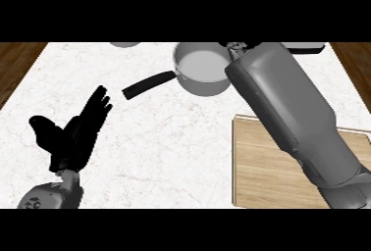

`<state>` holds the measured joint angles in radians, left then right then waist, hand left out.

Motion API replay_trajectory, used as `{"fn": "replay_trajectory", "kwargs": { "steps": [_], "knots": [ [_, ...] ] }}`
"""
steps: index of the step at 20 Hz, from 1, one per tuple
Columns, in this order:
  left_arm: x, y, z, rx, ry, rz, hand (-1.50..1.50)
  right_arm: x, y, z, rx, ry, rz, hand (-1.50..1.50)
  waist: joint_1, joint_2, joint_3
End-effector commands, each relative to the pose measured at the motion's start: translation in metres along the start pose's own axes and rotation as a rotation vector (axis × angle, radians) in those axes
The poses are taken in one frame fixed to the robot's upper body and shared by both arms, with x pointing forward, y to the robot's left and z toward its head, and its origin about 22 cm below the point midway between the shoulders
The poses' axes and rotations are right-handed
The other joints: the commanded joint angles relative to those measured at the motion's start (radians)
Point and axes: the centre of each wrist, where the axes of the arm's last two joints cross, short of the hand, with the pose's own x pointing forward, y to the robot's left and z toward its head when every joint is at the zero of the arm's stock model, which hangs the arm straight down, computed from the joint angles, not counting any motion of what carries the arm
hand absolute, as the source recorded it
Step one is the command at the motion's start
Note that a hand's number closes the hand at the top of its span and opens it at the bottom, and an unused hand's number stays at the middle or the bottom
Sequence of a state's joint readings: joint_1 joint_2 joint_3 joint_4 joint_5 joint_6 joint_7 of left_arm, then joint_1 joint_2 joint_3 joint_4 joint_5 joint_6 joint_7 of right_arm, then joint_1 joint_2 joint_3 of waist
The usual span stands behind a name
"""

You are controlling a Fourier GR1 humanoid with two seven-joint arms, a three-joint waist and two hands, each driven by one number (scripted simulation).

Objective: Pick the pear from the tray and place it in the pot

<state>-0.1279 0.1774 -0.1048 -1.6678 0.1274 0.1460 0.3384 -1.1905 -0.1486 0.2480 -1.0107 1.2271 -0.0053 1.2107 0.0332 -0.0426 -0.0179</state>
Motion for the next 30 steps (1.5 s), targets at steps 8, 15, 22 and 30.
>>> {"fn": "replay_trajectory", "kwargs": {
  "steps": [8, 15, 22, 30],
  "knots": [
    [0.013, -0.01, -0.004, -0.034, -0.049, 0.01, 0.0, 0.049, -0.029, 0.005, -0.094, 0.327, 0.017, 1.5, 0.035, 0.042, 0.01],
    [0.016, -0.019, -0.008, -0.054, -0.073, 0.009, 0.0, 0.034, -0.01, -0.02, -0.059, 0.441, 0.03, 1.5, 0.049, 0.056, 0.013],
    [0.011, -0.023, -0.011, -0.072, -0.06, 0.008, 0.0, 0.005, 0.013, -0.041, 0.058, 0.584, -0.132, -1.5, 0.064, 0.064, 0.016],
    [0.021, -0.03, -0.016, -0.115, -0.081, 0.01, 0.0, -0.01, 0.015, -0.05, 0.024, 0.659, -0.406, -1.5, 0.098, 0.07, 0.016]
  ]
}}
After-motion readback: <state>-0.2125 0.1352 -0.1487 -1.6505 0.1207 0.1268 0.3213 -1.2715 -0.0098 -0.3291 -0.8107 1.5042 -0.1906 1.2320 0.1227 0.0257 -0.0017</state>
